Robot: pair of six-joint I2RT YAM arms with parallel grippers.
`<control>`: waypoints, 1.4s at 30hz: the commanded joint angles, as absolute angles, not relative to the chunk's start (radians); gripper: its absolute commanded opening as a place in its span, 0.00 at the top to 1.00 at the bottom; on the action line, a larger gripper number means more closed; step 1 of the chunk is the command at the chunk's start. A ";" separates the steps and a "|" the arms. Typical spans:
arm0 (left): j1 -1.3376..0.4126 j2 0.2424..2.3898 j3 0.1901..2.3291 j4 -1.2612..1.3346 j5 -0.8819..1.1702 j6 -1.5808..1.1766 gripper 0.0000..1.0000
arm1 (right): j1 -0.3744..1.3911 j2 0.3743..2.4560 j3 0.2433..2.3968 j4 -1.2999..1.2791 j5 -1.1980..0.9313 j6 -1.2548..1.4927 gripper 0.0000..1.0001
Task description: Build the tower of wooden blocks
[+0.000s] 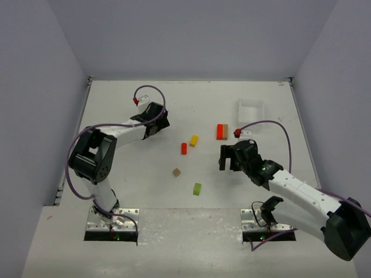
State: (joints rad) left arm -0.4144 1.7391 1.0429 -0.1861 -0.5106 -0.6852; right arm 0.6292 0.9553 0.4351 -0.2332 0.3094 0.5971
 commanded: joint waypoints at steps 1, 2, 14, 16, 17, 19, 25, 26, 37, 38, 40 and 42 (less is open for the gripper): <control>-0.375 1.814 1.138 -0.185 -0.466 -0.668 0.02 | 0.629 0.968 0.444 -0.222 0.347 0.611 0.01; -0.371 1.834 1.147 -0.187 -0.461 -0.661 0.04 | 0.629 0.971 0.446 -0.224 0.350 0.611 0.01; -0.343 1.938 1.200 -0.198 -0.434 -0.641 0.37 | 0.629 0.980 0.446 -0.225 0.371 0.610 0.01; -0.344 1.942 1.202 -0.201 -0.431 -0.639 0.45 | 0.628 0.980 0.446 -0.226 0.373 0.611 0.01; -0.345 1.941 1.202 -0.201 -0.433 -0.638 0.48 | 0.628 0.980 0.446 -0.227 0.374 0.611 0.01; -0.344 1.937 1.201 -0.202 -0.434 -0.635 0.56 | 0.629 0.980 0.448 -0.229 0.374 0.611 0.01; -0.344 1.895 1.193 -0.206 -0.376 -0.577 0.76 | 0.629 0.980 0.449 -0.228 0.360 0.603 0.01; -0.345 1.885 1.190 -0.203 -0.366 -0.551 0.77 | 0.629 0.980 0.448 -0.225 0.343 0.599 0.01; -0.354 1.446 0.914 -0.002 0.361 -0.295 0.78 | 0.628 0.912 0.395 -0.027 0.062 0.373 0.01; -0.366 1.395 0.880 0.020 0.426 -0.257 0.78 | 0.629 0.903 0.397 -0.019 0.038 0.365 0.01; -0.392 1.326 0.807 0.038 0.534 -0.141 0.77 | 0.628 0.890 0.401 -0.010 -0.010 0.324 0.01; -0.444 1.273 0.763 0.047 0.684 -0.046 0.77 | 0.629 0.882 0.405 0.025 -0.092 0.230 0.01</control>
State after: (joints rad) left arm -0.3717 1.3684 0.8511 -0.0336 0.3076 -0.2768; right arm 0.6292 0.9138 0.3969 -0.0933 0.0780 0.3955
